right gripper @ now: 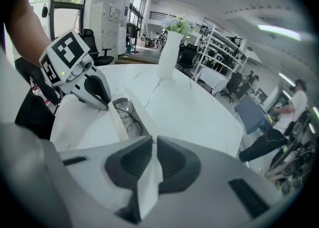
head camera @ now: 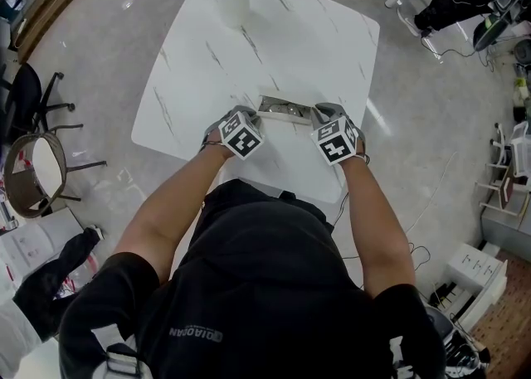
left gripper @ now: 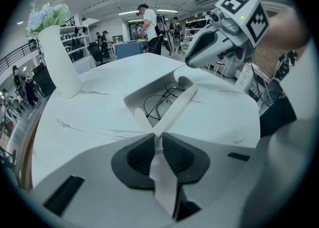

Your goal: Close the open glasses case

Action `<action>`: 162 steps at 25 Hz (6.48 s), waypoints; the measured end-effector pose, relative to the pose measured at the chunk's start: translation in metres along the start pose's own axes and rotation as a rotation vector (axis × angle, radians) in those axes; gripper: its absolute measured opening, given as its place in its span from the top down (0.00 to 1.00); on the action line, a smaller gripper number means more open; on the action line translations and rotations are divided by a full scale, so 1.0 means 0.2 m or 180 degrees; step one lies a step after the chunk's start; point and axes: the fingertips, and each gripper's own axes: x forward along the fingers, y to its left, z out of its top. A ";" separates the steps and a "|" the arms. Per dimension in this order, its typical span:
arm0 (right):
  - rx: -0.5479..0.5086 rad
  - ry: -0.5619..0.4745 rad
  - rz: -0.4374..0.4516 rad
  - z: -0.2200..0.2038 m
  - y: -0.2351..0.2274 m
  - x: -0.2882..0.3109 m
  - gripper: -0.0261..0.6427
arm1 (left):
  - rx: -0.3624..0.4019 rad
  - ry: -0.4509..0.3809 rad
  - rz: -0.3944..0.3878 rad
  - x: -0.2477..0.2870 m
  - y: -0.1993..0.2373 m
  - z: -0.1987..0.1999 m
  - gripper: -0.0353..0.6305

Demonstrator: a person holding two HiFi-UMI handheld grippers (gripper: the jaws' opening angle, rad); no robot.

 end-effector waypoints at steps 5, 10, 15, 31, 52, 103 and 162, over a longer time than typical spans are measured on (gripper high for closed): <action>-0.0012 0.0012 0.0020 -0.03 0.04 -0.01 0.92 | -0.0009 0.0004 0.0010 0.00 -0.01 0.00 0.87; -0.0014 0.0021 0.0023 -0.05 0.07 -0.01 0.92 | -0.0028 0.0016 0.0022 0.00 0.00 0.00 0.87; -0.0032 0.0035 0.0016 -0.07 0.10 -0.01 0.91 | -0.0003 -0.0002 0.0060 0.00 0.00 -0.01 0.87; -0.0089 0.0138 0.0103 -0.15 0.20 0.02 0.91 | 0.0012 -0.0030 0.0063 -0.01 -0.01 0.00 0.87; -0.0082 0.0228 0.0168 -0.20 0.22 0.07 0.91 | 0.0043 -0.0008 0.0004 0.00 0.00 0.00 0.87; 0.1368 -0.2093 0.0058 0.46 0.13 -1.09 0.96 | -0.0327 -0.1937 0.0017 -1.19 -0.16 0.64 0.94; 0.1609 -0.2046 0.0085 0.39 0.12 -1.06 0.96 | -0.0385 -0.1995 0.0116 -1.27 -0.10 0.62 0.94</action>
